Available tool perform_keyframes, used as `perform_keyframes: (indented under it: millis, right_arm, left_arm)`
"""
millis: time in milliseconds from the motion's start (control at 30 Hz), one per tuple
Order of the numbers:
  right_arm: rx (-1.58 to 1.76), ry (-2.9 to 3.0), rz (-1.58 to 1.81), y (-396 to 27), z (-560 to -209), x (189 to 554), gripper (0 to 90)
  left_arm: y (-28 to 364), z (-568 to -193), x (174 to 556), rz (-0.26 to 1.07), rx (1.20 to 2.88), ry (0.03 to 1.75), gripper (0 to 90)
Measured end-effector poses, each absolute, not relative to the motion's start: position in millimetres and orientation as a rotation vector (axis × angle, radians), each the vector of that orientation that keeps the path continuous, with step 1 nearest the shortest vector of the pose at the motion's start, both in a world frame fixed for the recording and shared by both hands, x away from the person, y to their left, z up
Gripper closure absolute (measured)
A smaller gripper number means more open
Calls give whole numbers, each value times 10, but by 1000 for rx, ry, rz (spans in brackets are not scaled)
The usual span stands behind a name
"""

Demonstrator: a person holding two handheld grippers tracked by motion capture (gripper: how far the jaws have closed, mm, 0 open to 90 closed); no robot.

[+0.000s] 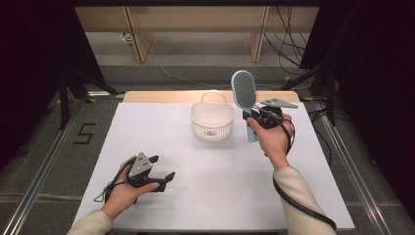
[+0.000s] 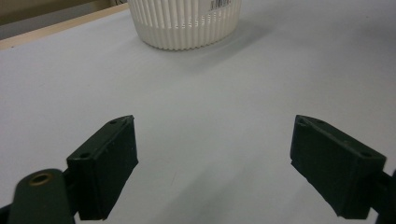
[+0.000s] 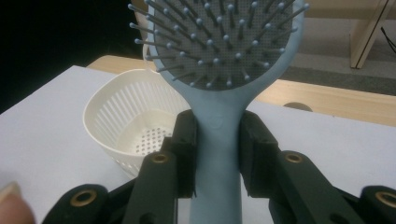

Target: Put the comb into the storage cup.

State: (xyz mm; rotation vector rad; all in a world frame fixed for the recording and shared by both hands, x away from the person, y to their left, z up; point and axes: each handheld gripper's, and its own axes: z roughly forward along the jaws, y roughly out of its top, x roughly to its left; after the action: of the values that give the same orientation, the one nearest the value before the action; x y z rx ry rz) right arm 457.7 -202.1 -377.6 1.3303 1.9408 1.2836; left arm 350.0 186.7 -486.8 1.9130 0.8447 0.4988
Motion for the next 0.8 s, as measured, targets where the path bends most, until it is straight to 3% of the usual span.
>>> perform_keyframes:
  millis: [800]
  right_arm:
    - [1317,1947,1296,-1935,-3770,4628,708]
  left_arm:
    - [1868,-4867,3501,499,1913,843,143]
